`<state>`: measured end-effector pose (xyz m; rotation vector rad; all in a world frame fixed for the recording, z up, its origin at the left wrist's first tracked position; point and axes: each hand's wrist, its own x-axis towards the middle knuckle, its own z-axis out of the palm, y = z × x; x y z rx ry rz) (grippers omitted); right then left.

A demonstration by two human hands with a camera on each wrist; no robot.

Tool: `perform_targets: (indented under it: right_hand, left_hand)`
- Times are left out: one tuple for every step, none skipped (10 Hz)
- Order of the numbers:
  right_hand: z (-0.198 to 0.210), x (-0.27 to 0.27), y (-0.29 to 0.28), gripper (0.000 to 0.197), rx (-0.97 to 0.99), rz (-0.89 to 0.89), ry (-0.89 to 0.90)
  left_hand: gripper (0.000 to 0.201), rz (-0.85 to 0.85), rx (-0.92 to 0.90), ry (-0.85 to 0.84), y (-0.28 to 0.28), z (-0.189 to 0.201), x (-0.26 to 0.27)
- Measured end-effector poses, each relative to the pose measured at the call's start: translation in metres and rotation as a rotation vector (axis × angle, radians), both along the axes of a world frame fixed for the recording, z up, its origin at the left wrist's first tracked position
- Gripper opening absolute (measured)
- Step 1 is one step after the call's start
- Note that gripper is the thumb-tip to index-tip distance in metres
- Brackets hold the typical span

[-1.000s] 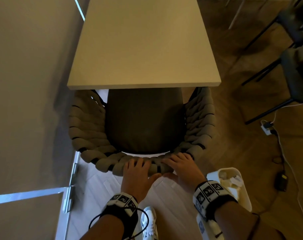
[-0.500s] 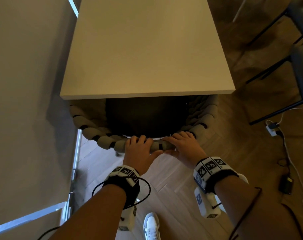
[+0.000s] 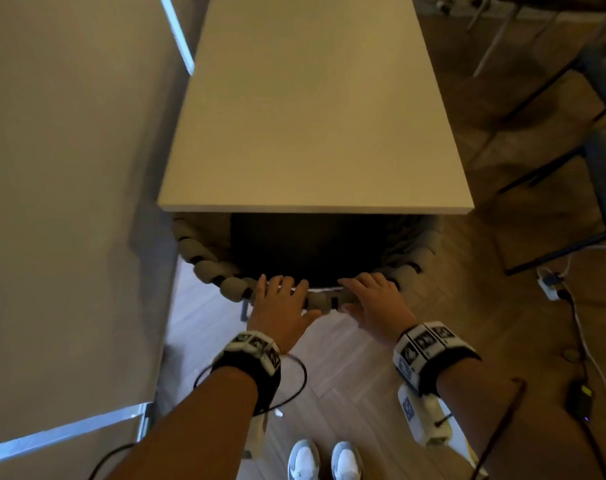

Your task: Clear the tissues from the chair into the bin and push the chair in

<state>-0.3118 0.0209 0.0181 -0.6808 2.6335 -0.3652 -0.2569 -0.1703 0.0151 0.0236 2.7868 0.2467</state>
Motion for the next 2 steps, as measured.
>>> perform_targets:
  right_hand:
    - [0.018, 0.015, 0.0, 0.049, -0.095, -0.034, 0.05]
    - [0.052, 0.037, -0.003, 0.048, -0.11, -0.011, -0.04]
  left_hand:
    - [0.051, 0.106, -0.031, 0.169, -0.031, 0.029, 0.036]
    - [0.039, 0.205, -0.027, 0.214, -0.057, 0.044, 0.111]
